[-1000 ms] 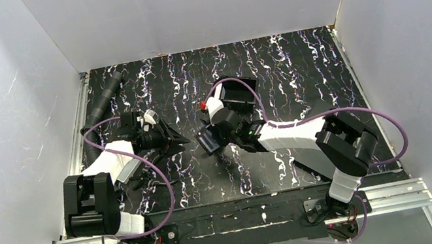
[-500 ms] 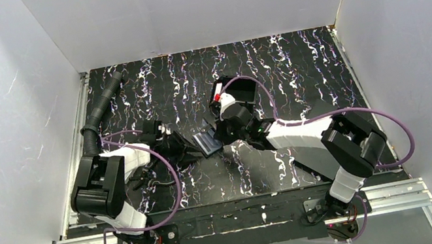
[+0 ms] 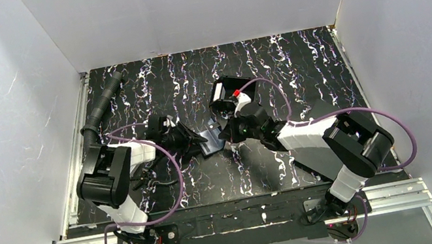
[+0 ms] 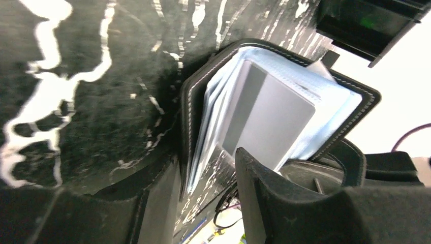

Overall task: Put the credit cards into the card holder
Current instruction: Close the card holder at the center of the board.

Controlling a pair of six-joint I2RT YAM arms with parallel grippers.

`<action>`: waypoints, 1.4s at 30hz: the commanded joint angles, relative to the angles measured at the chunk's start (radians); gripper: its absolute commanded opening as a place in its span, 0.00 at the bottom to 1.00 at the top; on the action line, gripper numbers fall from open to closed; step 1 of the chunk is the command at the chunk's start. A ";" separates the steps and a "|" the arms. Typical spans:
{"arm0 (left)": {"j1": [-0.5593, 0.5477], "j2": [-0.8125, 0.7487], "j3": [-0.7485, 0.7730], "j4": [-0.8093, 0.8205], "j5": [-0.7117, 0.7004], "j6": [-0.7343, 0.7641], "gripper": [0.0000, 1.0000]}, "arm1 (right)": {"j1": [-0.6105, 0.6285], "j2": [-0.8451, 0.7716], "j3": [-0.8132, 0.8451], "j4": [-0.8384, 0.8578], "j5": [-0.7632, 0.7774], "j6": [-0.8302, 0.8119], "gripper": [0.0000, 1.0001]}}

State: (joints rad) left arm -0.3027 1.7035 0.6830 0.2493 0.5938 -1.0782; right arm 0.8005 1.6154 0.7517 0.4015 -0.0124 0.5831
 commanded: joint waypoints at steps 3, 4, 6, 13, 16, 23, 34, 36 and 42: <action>-0.091 -0.082 0.053 0.064 -0.020 -0.015 0.43 | -0.018 0.017 -0.135 0.034 -0.203 0.132 0.01; -0.107 -0.078 0.064 0.064 -0.020 -0.020 0.43 | -0.020 0.019 -0.145 0.050 -0.209 0.149 0.04; -0.133 -0.062 0.075 0.063 -0.032 -0.024 0.43 | -0.027 0.020 -0.162 0.066 -0.214 0.176 0.11; -0.186 -0.024 0.110 0.064 -0.047 -0.009 0.43 | -0.058 -0.019 -0.210 0.024 -0.201 0.229 0.46; -0.207 0.014 0.142 0.064 -0.041 -0.001 0.43 | -0.074 -0.029 -0.214 -0.034 -0.180 0.237 0.52; -0.255 0.093 0.207 0.064 -0.001 0.015 0.42 | -0.088 -0.160 -0.125 -0.435 -0.042 0.114 0.81; -0.297 0.151 0.251 0.063 0.078 0.075 0.56 | -0.248 -0.358 -0.051 -0.731 0.025 -0.013 0.90; -0.297 0.131 0.244 0.041 0.079 0.107 0.58 | -0.289 -0.342 -0.021 -0.725 -0.060 -0.040 0.87; -0.296 0.127 0.291 -0.129 0.017 0.210 0.36 | -0.311 -0.290 0.031 -0.607 -0.170 -0.013 0.56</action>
State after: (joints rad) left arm -0.5934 1.8442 0.9382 0.2775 0.6395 -0.9680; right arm 0.4900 1.3060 0.7307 -0.2939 -0.0887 0.5659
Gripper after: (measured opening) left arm 0.439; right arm 0.598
